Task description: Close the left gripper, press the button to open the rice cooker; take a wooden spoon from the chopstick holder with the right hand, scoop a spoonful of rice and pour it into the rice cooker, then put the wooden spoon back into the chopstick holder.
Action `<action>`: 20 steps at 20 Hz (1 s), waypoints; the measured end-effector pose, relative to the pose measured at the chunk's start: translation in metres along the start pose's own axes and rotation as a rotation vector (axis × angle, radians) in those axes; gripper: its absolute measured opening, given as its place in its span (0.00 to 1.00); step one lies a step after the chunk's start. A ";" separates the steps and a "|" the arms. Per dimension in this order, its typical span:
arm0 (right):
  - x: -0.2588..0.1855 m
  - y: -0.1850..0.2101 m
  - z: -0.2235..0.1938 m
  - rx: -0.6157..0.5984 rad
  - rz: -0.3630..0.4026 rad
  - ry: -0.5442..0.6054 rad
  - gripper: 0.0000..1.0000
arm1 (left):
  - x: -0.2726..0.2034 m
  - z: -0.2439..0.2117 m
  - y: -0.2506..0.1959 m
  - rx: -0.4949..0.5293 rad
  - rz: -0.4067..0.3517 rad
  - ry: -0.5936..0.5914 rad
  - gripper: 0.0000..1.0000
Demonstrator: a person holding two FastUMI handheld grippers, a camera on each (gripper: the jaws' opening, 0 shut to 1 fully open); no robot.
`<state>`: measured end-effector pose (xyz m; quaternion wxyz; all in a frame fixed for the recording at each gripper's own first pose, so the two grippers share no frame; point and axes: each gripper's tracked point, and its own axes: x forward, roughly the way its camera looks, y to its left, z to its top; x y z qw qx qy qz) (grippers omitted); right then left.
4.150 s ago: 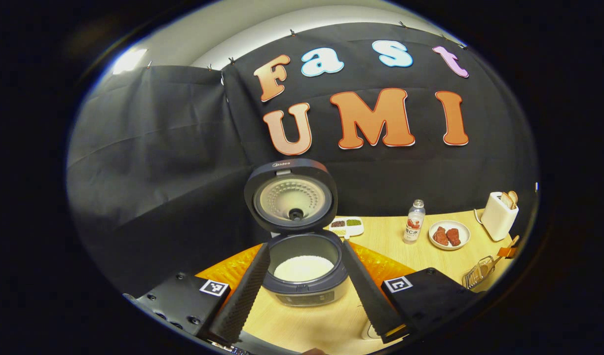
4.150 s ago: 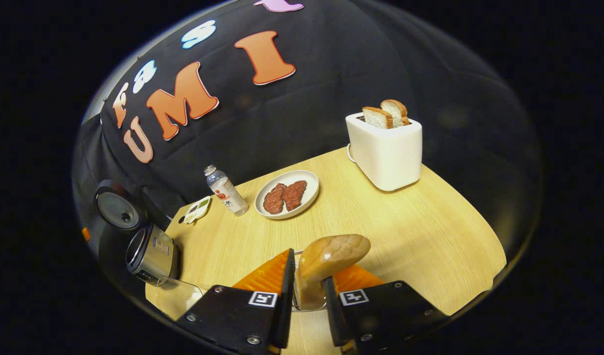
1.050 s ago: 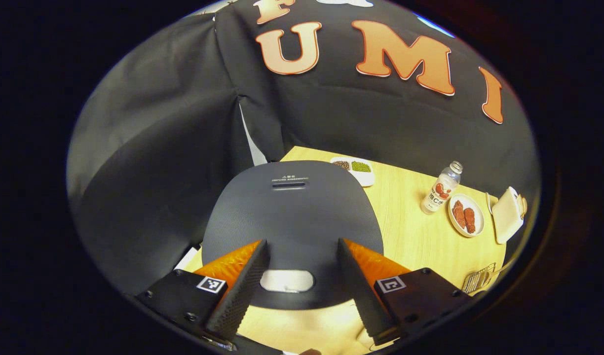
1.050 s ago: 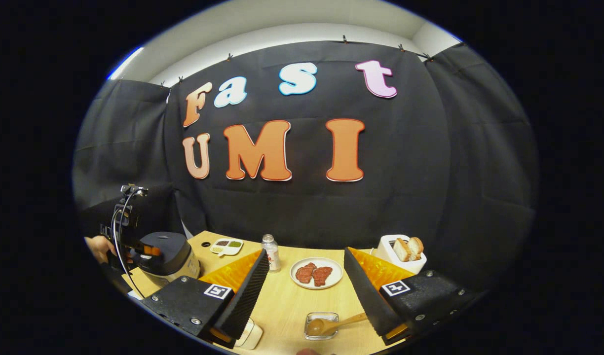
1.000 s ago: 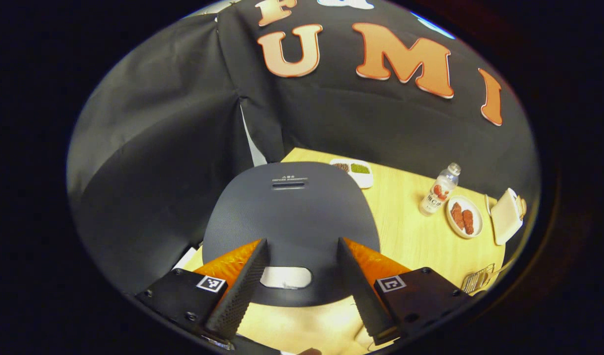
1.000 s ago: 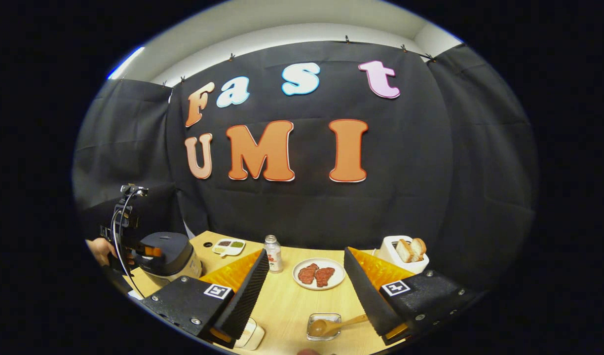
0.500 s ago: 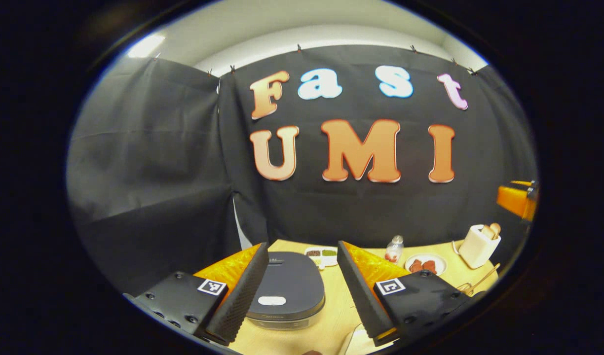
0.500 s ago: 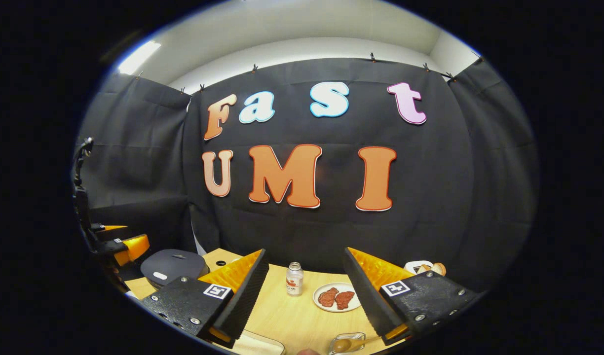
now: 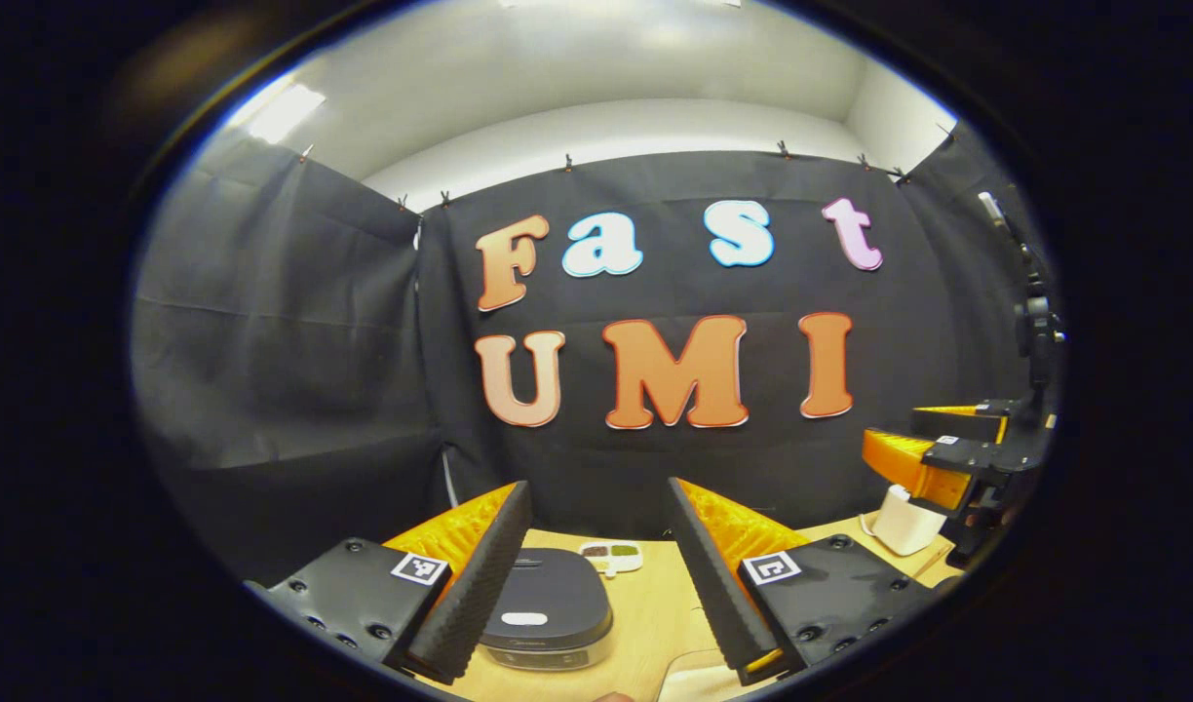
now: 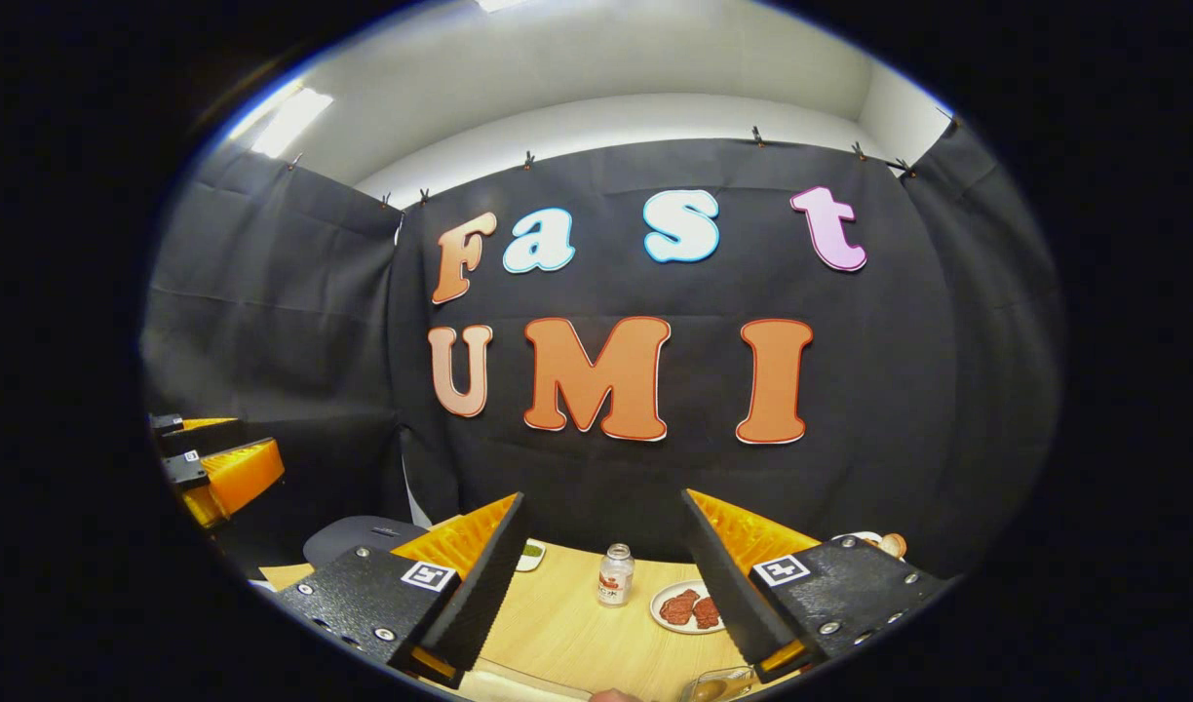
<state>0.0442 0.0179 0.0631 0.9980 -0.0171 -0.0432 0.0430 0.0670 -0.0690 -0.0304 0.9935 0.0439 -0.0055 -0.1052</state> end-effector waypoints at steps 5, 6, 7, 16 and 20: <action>-0.005 -0.002 -0.010 -0.027 -0.011 -0.007 0.95 | -0.004 0.003 -0.002 0.028 0.009 -0.015 0.96; -0.007 -0.003 -0.013 -0.025 -0.011 0.000 0.95 | -0.004 0.002 -0.002 0.034 0.011 -0.011 0.96; -0.006 -0.002 -0.012 -0.020 -0.011 -0.001 1.00 | -0.003 0.003 -0.005 0.035 0.002 -0.015 0.96; -0.002 -0.011 -0.002 -0.003 -0.028 -0.024 0.95 | 0.007 0.018 -0.004 0.025 0.023 -0.051 0.96; -0.002 -0.004 0.002 -0.015 -0.014 -0.032 0.95 | 0.006 0.018 -0.004 0.016 0.020 -0.053 0.96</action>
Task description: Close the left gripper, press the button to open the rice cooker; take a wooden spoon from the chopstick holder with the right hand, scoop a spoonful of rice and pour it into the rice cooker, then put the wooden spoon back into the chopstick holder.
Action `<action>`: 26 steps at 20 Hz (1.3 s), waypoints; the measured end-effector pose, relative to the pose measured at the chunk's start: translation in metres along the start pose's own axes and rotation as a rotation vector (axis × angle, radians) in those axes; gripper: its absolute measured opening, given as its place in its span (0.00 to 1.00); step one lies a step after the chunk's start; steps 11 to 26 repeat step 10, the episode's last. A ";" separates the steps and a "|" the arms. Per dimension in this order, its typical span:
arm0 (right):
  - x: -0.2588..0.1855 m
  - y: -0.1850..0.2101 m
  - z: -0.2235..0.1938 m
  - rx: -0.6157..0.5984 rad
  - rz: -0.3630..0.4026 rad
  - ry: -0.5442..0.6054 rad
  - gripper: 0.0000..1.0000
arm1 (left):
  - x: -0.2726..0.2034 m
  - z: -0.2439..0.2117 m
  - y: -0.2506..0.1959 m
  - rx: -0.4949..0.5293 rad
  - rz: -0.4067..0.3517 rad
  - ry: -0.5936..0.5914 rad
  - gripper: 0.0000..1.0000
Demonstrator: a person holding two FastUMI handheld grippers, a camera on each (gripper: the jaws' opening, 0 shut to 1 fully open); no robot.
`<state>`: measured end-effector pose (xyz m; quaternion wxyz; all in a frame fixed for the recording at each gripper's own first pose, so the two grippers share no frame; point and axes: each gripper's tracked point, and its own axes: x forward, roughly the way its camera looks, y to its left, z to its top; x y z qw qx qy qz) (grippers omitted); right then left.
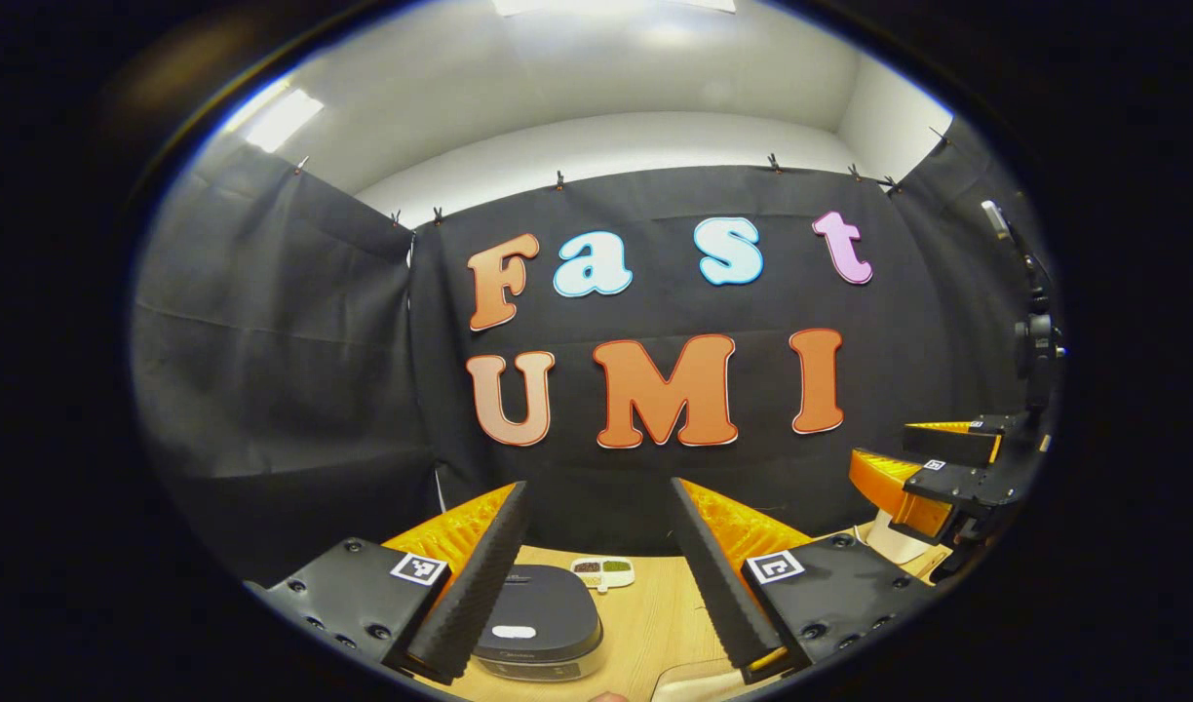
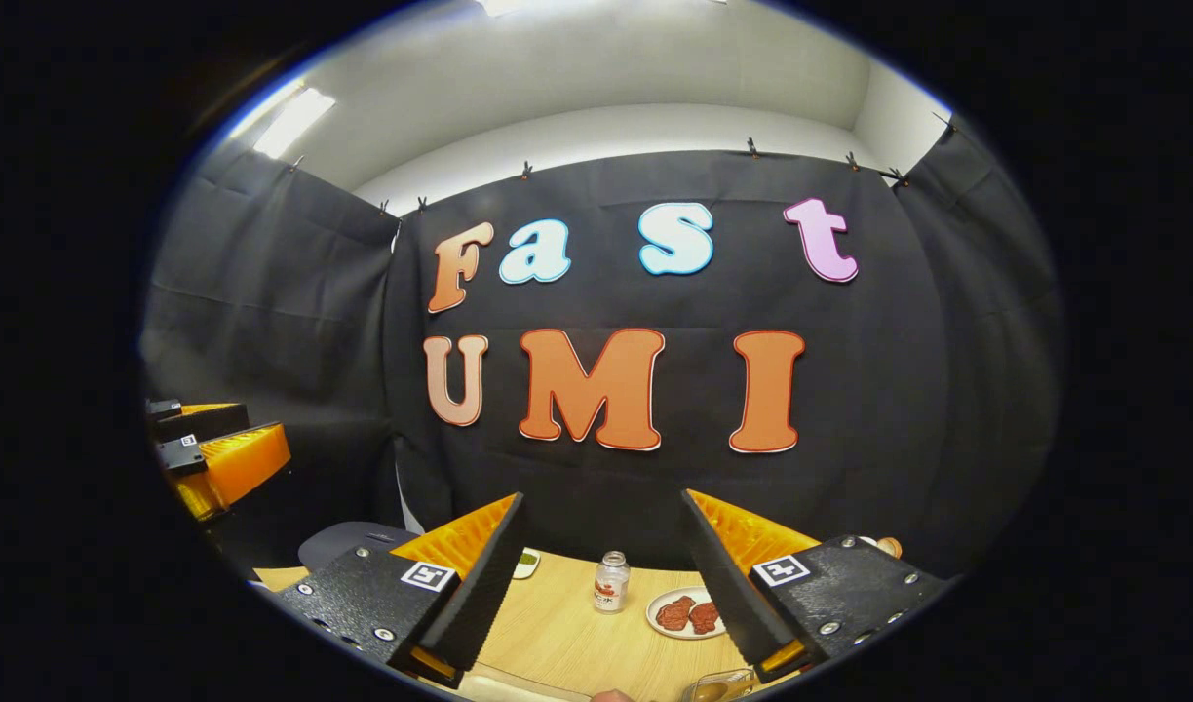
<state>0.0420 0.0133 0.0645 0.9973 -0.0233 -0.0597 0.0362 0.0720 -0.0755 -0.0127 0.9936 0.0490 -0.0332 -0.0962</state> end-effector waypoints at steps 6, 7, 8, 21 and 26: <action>-0.001 0.003 0.001 0.001 0.011 -0.002 0.95 | 0.001 0.003 0.002 -0.008 0.015 -0.007 0.96; -0.002 0.002 0.003 0.004 0.008 -0.004 0.96 | 0.000 0.003 0.002 -0.006 0.016 -0.008 0.96; -0.001 0.001 0.004 0.007 0.006 -0.006 0.96 | 0.000 0.004 0.002 -0.003 0.015 -0.009 0.96; -0.004 0.000 0.006 0.006 0.002 -0.010 1.00 | 0.000 0.007 0.003 0.000 0.013 -0.022 0.96; -0.004 0.000 0.006 0.006 0.002 -0.010 1.00 | 0.000 0.007 0.003 0.000 0.013 -0.022 0.96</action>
